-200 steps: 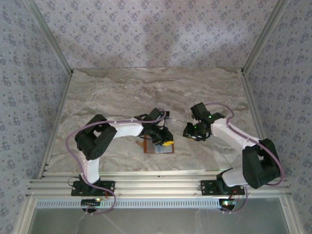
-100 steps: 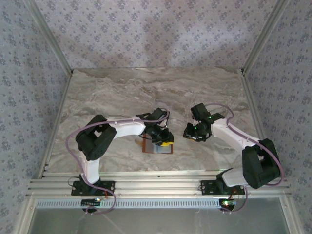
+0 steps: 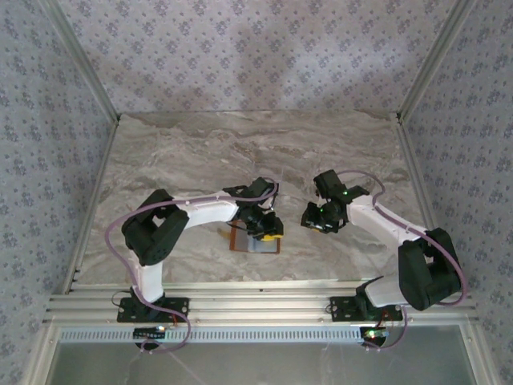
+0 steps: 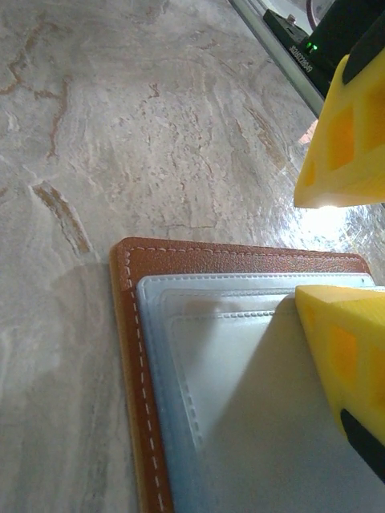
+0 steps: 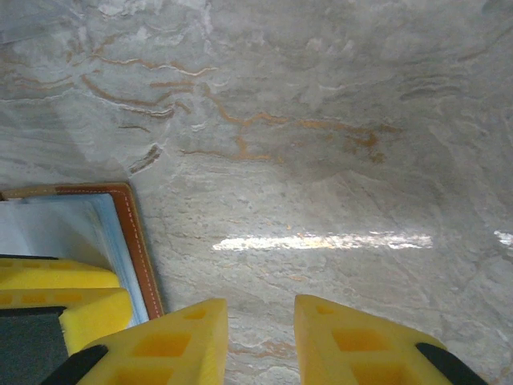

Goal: Take the credit cards out of the card holder

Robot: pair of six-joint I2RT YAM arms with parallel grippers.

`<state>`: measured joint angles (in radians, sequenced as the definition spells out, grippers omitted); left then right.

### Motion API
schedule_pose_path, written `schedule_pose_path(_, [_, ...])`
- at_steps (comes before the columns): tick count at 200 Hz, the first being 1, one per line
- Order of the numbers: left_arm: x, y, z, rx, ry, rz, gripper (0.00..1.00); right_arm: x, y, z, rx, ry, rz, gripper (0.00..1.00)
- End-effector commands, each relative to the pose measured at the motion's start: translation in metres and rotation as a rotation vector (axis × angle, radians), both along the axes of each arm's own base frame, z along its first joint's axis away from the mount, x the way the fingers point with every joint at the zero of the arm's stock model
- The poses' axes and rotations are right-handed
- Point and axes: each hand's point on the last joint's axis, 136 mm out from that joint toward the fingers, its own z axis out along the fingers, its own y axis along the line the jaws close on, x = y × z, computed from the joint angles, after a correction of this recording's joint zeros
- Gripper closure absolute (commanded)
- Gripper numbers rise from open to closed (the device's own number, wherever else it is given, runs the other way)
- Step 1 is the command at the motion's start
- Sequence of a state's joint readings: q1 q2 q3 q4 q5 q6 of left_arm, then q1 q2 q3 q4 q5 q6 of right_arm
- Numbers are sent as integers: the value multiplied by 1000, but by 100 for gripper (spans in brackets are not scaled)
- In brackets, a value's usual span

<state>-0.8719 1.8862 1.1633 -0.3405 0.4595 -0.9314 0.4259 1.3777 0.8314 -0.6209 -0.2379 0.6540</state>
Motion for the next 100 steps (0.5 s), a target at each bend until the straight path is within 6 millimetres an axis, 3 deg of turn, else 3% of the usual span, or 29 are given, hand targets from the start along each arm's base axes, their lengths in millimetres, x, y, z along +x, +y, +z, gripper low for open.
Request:
schedule_pose_path(1, [-3,8,9,21,-29,-8,71,-1,20,7,93,-28,53,71])
schedule_pose_path(44, [0,13,14,3,-40,19,81,-2,50,-1,202,3,67,76])
schedule_pose_path(100, [-2,19,3,-6,-15,34,85,-3,78,-17,267,52,86,87])
